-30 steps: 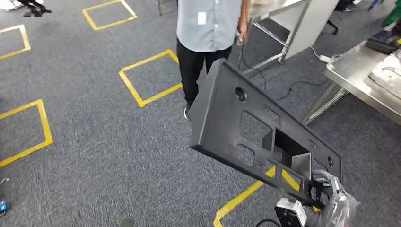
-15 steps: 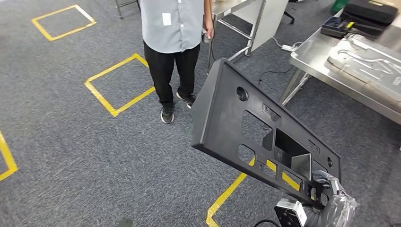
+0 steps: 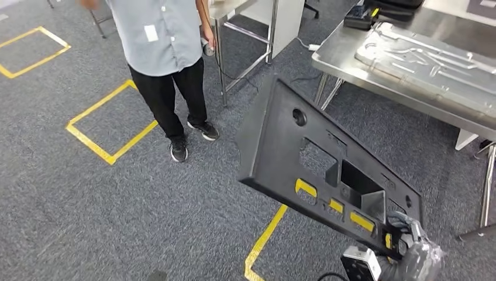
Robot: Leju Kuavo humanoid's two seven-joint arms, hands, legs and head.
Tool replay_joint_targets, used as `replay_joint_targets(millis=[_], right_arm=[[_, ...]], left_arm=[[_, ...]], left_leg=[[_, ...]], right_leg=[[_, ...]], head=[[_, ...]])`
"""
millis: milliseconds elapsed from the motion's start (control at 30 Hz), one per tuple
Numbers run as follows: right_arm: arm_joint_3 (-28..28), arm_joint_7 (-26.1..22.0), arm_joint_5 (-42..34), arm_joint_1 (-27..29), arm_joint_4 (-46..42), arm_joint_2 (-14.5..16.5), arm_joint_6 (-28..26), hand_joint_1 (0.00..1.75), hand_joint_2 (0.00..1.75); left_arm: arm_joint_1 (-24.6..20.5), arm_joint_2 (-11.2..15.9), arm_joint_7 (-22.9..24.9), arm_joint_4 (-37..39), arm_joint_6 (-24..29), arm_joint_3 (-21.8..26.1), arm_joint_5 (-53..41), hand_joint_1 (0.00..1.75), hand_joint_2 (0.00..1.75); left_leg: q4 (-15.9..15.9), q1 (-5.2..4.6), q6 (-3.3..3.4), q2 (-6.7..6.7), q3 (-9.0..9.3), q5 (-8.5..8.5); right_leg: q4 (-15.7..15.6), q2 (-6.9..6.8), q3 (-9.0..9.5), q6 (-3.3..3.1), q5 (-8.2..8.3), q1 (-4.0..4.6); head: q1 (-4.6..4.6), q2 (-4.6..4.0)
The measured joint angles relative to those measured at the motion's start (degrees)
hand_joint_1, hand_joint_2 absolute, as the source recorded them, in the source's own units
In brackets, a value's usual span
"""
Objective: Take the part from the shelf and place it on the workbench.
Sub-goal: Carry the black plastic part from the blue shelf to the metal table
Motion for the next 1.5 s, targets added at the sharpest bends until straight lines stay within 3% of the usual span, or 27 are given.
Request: replay_joint_targets(millis=[33, 100, 133, 167, 233, 300, 333, 400, 433, 500, 567, 633, 667, 733, 800, 867, 933, 1000, 1067, 1133, 1167, 1200, 1233, 1300, 1367, 1433, 1500], right_arm=[[0.0, 0.0, 0.0, 0.0, 0.0, 0.0, 0.0, 1.75, 1.75], [0.0, 0.0, 0.0, -0.1, 0.0, 0.0, 0.0, 1.75, 1.75], [0.0, 0.0, 0.0, -0.1, 0.0, 0.0, 0.0, 1.75, 1.75], [0.0, 0.0, 0.0, 0.0, 0.0, 0.0, 0.0, 1.75, 1.75], [0.0, 0.0, 0.0, 0.0, 0.0, 0.0, 0.0, 1.75, 1.75], [0.0, 0.0, 0.0, 0.0, 0.0, 0.0, 0.0, 1.75, 1.75], [0.0, 0.0, 0.0, 0.0, 0.0, 0.0, 0.0, 1.75, 1.75], [0.0, 0.0, 0.0, 0.1, 0.0, 0.0, 0.0, 1.75, 1.75], [0.0, 0.0, 0.0, 0.3, 0.0, 0.0, 0.0, 1.75, 1.75], [0.0, 0.0, 0.0, 0.3, 0.0, 0.0, 0.0, 1.75, 1.75], [0.0, 0.0, 0.0, 0.2, 0.0, 0.0, 0.0, 1.75, 1.75], [0.0, 0.1, 0.1, 0.1, 0.0, 0.0, 0.0, 1.75, 1.75], [0.0, 0.2, 0.1, 0.1, 0.1, 0.0, 0.0, 1.75, 1.75], [0.0, 0.2, 0.1, 0.1, 0.1, 0.0, 0.0, 1.75, 1.75], [0.0, 0.2, 0.1, 0.1, 0.1, 0.0, 0.0, 1.75, 1.75], [0.0, 0.2, 0.1, 0.0, 0.1, 0.0, 0.0, 1.75, 1.75], [0.0, 0.2, 0.1, 0.1, 0.1, 0.0, 0.0, 1.75, 1.75], [0.0, 0.2, 0.1, 0.1, 0.1, 0.0, 0.0, 1.75, 1.75], [0.0, 0.2, 0.1, 0.0, 0.1, 0.0, 0.0, 1.75, 1.75], [0.0, 0.2, 0.1, 0.0, 0.2, 0.0, 0.0, 1.75, 1.75], [0.0, 0.2, 0.1, 0.0, 0.2, -0.1, 0.0, 1.75, 1.75], [0.0, 0.2, 0.1, 0.0, 0.2, -0.1, 0.0, 1.75, 1.75], [0.0, 0.2, 0.1, 0.0, 0.2, -0.1, 0.0, 1.75, 1.75], [0.0, 0.3, 0.1, -0.1, 0.2, -0.1, 0.0, 1.75, 1.75], [0.0, 0.4, 0.1, -0.1, 0.2, -0.1, 0.0, 1.75, 1.75], [0.0, 0.5, 0.1, -0.1, 0.2, -0.1, 0.0, 1.75, 1.75], [0.0, 0.6, 0.1, 0.0, 0.2, -0.2, 0.0, 1.75, 1.75]], left_arm=[[0.0, 0.0, 0.0, 0.0, 0.0, 0.0, 0.0, 0.00, 1.75], [0.2, 0.0, 0.0, 0.0, 0.0, 0.0, 0.0, 0.00, 1.75], [0.3, 0.0, 0.0, 0.0, 0.0, 0.0, 0.0, 0.00, 1.75], [0.4, 0.0, 0.0, 0.0, 0.0, 0.0, 0.0, 0.00, 1.75], [0.4, 0.1, 0.0, 0.0, 0.0, 0.0, 0.0, 0.00, 1.75], [0.4, 0.2, 0.0, 0.0, 0.0, 0.0, 0.0, 0.00, 1.75], [0.3, 0.2, -0.1, 0.0, -0.1, 0.0, 0.0, 0.00, 1.75], [0.2, 0.3, -0.1, 0.0, -0.1, 0.0, 0.0, 0.00, 1.75], [0.2, 0.2, -0.2, 0.0, -0.2, 0.1, -0.1, 0.00, 1.75], [0.1, 0.2, -0.2, 0.0, -0.2, 0.1, -0.1, 0.00, 1.75], [0.3, 0.2, -0.2, 0.0, -0.2, 0.1, -0.2, 0.00, 1.75], [0.5, 0.2, -0.2, 0.0, -0.2, 0.1, -0.3, 0.00, 1.75], [0.5, 0.2, -0.2, 0.0, -0.2, 0.1, -0.3, 0.00, 1.75], [0.4, 0.2, -0.2, 0.0, -0.2, 0.1, -0.3, 0.00, 1.75], [0.3, 0.2, -0.2, 0.0, -0.2, 0.1, -0.3, 0.00, 1.75], [0.3, 0.1, -0.2, 0.0, -0.2, 0.1, -0.3, 0.00, 1.75], [0.1, 0.1, -0.2, 0.0, -0.3, 0.1, -0.3, 0.00, 1.75], [0.1, 0.0, -0.3, 0.0, -0.3, 0.1, -0.3, 0.00, 1.75], [0.1, 0.0, -0.3, 0.0, -0.3, 0.1, -0.3, 0.00, 1.75], [0.3, 0.0, -0.3, 0.0, -0.3, 0.1, -0.3, 0.00, 1.75], [0.4, 0.0, -0.3, 0.0, -0.3, 0.1, -0.3, 0.00, 1.75], [0.4, 0.0, -0.3, 0.0, -0.3, 0.1, -0.2, 0.00, 1.75], [0.5, 0.1, -0.3, 0.0, -0.4, 0.1, -0.2, 0.00, 1.75], [0.4, 0.1, -0.6, 0.0, -0.5, 0.1, 0.0, 0.00, 1.75], [0.3, 0.2, -0.8, 0.0, -0.6, 0.1, 0.0, 0.00, 1.75], [0.1, 0.2, -1.1, 0.0, -0.7, 0.1, 0.0, 0.00, 1.75], [0.1, 0.1, -1.2, 0.0, -0.8, 0.1, 0.0, 0.00, 1.75]], left_leg=[[3.4, 0.10, -0.02, -1.46, -1.54, -1.67], [10.9, 0.11, -0.04, -2.78, -5.66, -4.52], [12.9, 0.11, -0.05, -2.96, -7.04, -4.53], [13.0, 0.12, -0.02, -3.06, -7.57, -3.48], [7.1, 0.17, 0.23, -4.05, -5.66, 1.21], [0.3, 0.30, 0.53, -6.41, -3.15, 4.12], [-1.4, 0.27, 0.67, -7.24, -2.53, 4.48], [-1.9, 0.08, 1.11, -6.85, -2.24, 4.39], [-2.1, 0.09, 1.45, -6.22, -2.06, 4.55], [-2.6, 0.31, 2.06, -4.96, -1.79, 4.84], [-2.8, 0.28, 2.38, -3.54, -1.65, 4.79], [-2.7, 0.20, 2.46, -2.05, -1.54, 4.55], [-2.7, 0.19, 2.43, -1.30, -1.40, 4.38], [-2.7, 0.15, 2.28, 0.09, -0.81, 3.91], [-2.8, 0.00, 1.95, 1.22, -0.13, 3.38], [-2.9, -0.19, 1.44, 2.22, 0.31, 3.03], [-3.2, -0.30, 0.90, 3.17, 0.82, 2.72], [-1.7, -0.26, 0.48, 1.57, 0.66, 1.29], [4.1, -0.16, 0.28, -1.58, -1.89, -1.84], [11.0, -0.14, 0.15, -2.86, -5.62, -4.14], [12.3, -0.14, 0.11, -3.02, -6.66, -3.77], [11.5, -0.13, 0.13, -3.15, -6.75, -2.26], [8.6, -0.12, 0.22, -3.49, -5.87, 0.13], [1.6, 0.01, 0.52, -5.64, -3.35, 3.75], [-1.6, -0.03, 0.82, -7.29, -2.22, 4.40], [-2.0, -0.14, 1.31, -6.64, -2.02, 4.47], [-2.6, 0.08, 2.03, -5.34, -1.62, 4.85]], right_leg=[[-0.1, 0.54, 0.10, -0.26, 0.01, -0.05], [0.0, 1.86, 0.12, -0.58, -0.07, 0.00], [0.1, 2.67, 0.14, -0.61, -0.14, 0.03], [0.2, 3.51, 0.18, -0.58, -0.22, 0.03], [0.5, 5.15, 0.31, -0.31, -0.49, -0.02], [1.1, 6.51, 0.13, 0.28, -0.84, 0.12], [1.3, 7.06, -0.05, 0.62, -0.94, 0.09], [1.2, 8.11, -0.34, 1.38, -0.84, -0.10], [1.3, 7.96, -0.41, 1.69, -0.87, -0.21], [3.5, 5.40, -1.42, 2.26, -2.24, -0.09], [10.0, 2.20, -4.57, 2.73, -5.57, -0.06], [16.2, 1.32, -7.84, 3.01, -7.74, -0.19], [16.8, 1.17, -8.27, 3.01, -7.29, -0.20], [11.4, 0.31, -5.62, 2.60, -3.60, -0.05], [3.9, -2.29, -1.73, 1.65, -0.71, 0.64], [1.2, -3.51, -0.50, 0.94, -0.38, 1.31], [0.7, -2.12, -0.48, 0.50, -0.18, 1.17], [-0.1, -0.78, 0.03, -0.08, 0.14, 0.64], [-0.5, 0.51, 0.41, -0.48, 0.30, 0.40], [-0.4, 2.07, 0.44, -0.67, 0.24, 0.45], [-0.3, 2.97, 0.47, -0.68, 0.16, 0.48], [0.0, 3.87, 0.49, -0.64, 0.03, 0.48], [0.3, 4.75, 0.51, -0.54, -0.14, 0.46], [1.0, 6.23, 0.32, -0.13, -0.60, 0.45], [1.5, 7.37, -0.13, 0.55, -0.77, 0.32], [1.4, 8.41, -0.43, 1.35, -0.59, 0.12], [2.4, 6.73, -0.99, 2.00, -1.27, 0.19]], head=[[-0.02, 0.00], [-0.04, 0.00], [-0.04, -0.01], [-0.04, -0.01], [-0.04, -0.02], [-0.03, -0.01], [-0.02, -0.01], [-0.02, 0.00], [-0.03, 0.00], [0.10, 0.00], [0.21, -0.01], [0.20, -0.01], [0.20, -0.02], [0.20, -0.01], [0.20, 0.00], [0.19, 0.00], [0.16, 0.01], [0.10, 0.00], [0.04, 0.00], [0.01, -0.01], [0.00, 0.00], [0.00, -0.01], [-0.01, -0.01], [0.01, -0.01], [0.02, 0.00], [0.01, -0.01], [0.08, -0.01]])
